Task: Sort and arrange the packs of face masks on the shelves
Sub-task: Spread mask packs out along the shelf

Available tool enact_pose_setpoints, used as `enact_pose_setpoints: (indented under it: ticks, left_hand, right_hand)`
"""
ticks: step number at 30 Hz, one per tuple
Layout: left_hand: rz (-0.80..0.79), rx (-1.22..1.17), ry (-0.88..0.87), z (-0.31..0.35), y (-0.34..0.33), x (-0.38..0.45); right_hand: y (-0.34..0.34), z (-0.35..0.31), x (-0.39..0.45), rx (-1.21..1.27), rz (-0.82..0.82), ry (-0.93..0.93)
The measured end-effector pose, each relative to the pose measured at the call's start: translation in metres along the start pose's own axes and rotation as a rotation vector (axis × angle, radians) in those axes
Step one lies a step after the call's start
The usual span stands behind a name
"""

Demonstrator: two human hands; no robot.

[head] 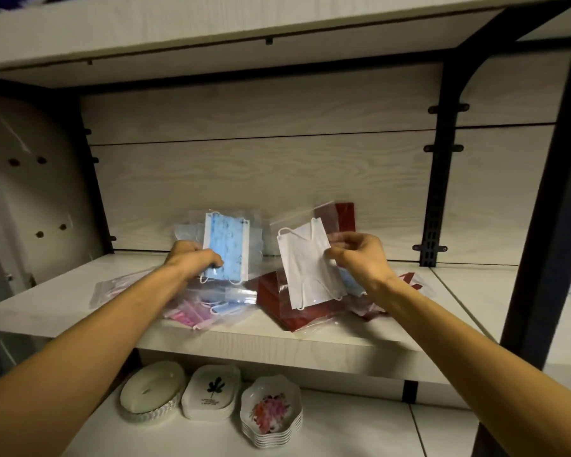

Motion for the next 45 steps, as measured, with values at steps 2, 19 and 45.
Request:
enact_pose_setpoints:
  ticks: [2,19,45]
  left_hand:
    - [-0.031,-0.133,0.008,0.012,0.007,-0.015]
    - [-0.534,-0.285,-0.099,0.016,-0.016,-0.192]
    - [-0.867,-0.322,-0.212,0.223,-0.338,-0.364]
  right_hand:
    - [0.002,-0.010,-0.015,0.042,-0.014,0.033]
    - [0.076,0.032,-0.235,-0.670,0.273,0.655]
    - [0.460,0.083,-0.329,-0.503,0.653,0.364]
Point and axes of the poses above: each hand's wrist, its own x-axis towards the middle knuckle, its own y-axis out of the back of the hand, z = x × y, the point moved 4 cm from there along x, towards the middle knuckle, and after that the axes turned 12 degrees about -y, right-handed, at the moved point
